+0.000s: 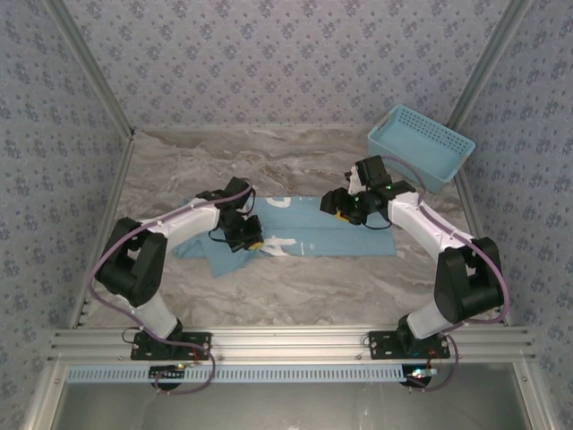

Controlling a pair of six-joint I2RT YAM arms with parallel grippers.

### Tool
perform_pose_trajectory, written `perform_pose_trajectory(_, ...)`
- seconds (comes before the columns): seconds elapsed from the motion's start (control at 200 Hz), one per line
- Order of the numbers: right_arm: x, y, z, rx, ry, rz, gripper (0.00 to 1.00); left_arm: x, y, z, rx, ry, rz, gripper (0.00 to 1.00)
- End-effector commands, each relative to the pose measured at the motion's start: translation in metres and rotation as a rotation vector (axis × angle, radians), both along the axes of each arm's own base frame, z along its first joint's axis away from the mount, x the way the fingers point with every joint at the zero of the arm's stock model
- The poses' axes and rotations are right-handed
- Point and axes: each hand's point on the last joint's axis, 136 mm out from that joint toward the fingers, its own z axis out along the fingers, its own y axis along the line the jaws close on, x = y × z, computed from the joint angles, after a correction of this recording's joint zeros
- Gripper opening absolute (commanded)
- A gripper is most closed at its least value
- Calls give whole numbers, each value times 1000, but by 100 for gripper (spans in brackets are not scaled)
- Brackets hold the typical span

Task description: Fold and stack the t-shirts

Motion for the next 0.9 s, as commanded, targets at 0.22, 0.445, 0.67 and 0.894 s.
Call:
perform_pose_trajectory(0.22,-5,-3,0,-5,5,-7,59,0,46,16,155,-14,54,44)
perform_pose_trajectory(0.445,-7,16,7,23,-33,55,59,24,135,20,166,-101,206,38)
perform_pose_trajectory(0.67,-7,32,9,40,-35,89,59,52,176,-1,171,-149,215,35)
perform_pose_trajectory(0.894,-10,31,11,33,-33,89,59,57,182,-18,174,-139,210,32)
